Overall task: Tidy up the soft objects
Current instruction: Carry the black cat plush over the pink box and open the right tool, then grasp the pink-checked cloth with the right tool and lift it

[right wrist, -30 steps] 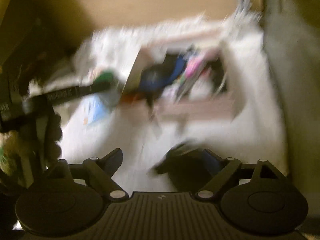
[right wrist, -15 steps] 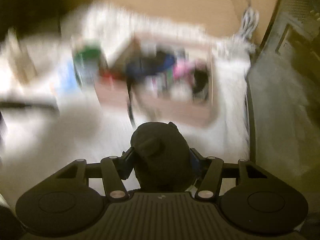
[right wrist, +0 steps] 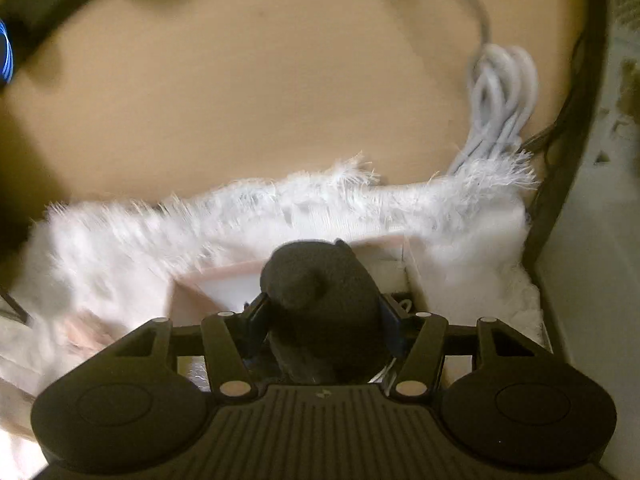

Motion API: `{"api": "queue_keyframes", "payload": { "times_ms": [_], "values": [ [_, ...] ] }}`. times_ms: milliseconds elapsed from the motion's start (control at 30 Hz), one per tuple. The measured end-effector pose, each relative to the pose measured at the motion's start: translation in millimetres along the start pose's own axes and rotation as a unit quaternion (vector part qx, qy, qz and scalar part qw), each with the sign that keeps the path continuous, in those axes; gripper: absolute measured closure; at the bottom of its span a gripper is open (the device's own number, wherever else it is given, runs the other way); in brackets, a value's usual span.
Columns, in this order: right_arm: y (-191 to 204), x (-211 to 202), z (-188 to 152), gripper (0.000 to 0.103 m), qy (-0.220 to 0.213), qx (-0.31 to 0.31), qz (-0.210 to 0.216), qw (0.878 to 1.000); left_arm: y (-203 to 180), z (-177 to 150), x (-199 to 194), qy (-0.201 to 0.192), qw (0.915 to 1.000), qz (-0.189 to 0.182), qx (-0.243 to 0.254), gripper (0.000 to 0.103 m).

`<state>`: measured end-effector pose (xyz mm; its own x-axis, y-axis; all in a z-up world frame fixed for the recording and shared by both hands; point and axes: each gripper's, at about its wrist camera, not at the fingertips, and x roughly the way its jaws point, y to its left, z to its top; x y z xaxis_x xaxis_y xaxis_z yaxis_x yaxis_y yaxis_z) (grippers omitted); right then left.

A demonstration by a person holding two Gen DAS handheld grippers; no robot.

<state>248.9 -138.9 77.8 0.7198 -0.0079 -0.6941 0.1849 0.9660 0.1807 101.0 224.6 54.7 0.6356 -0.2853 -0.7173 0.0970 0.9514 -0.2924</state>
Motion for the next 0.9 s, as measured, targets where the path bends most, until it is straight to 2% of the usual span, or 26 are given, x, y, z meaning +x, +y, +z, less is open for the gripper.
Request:
{"api": "queue_keyframes", "payload": {
  "times_ms": [100,200,300,333,433,600,667,767,900],
  "values": [
    [16.0,0.6,-3.5,0.045,-0.014,-0.038,-0.016,0.999,12.8,-2.3,5.6,0.014,0.9997,0.014,-0.017,0.083],
    [24.3,1.1,-3.3,0.042,-0.016,-0.073,-0.029,0.997,16.6,-2.4,6.0,0.011,0.9996,0.015,-0.02,0.083],
    [29.0,-4.5,-3.0,0.032,-0.01,-0.088,-0.04,0.995,17.1,-1.5,9.6,0.016,0.9996,0.018,-0.017,0.083],
    [29.0,-7.2,-3.0,0.028,-0.006,-0.088,-0.038,0.995,16.9,-1.4,11.4,0.019,0.9995,0.02,-0.016,0.083],
    [26.3,-25.7,-5.0,0.024,-0.01,-0.079,-0.022,0.997,17.4,-2.4,15.7,0.023,0.9993,0.021,-0.02,0.083],
    [46.1,-64.6,-0.5,0.019,-0.055,-0.096,-0.007,0.994,25.1,-5.7,20.6,0.025,0.9988,0.029,-0.03,0.083],
    [64.2,-77.1,2.1,0.016,-0.065,-0.11,0.012,0.992,29.9,-5.2,21.0,0.021,0.9985,0.036,-0.035,0.083],
    [98.8,-88.9,3.5,0.014,-0.048,-0.133,0.074,0.987,38.6,-2.7,18.9,0.01,0.9982,0.039,-0.044,0.083],
    [150.9,-74.1,5.3,0.013,0.032,-0.157,0.146,0.976,51.7,-2.8,12.0,-0.005,0.9979,0.035,-0.054,0.083]
  ]
}}
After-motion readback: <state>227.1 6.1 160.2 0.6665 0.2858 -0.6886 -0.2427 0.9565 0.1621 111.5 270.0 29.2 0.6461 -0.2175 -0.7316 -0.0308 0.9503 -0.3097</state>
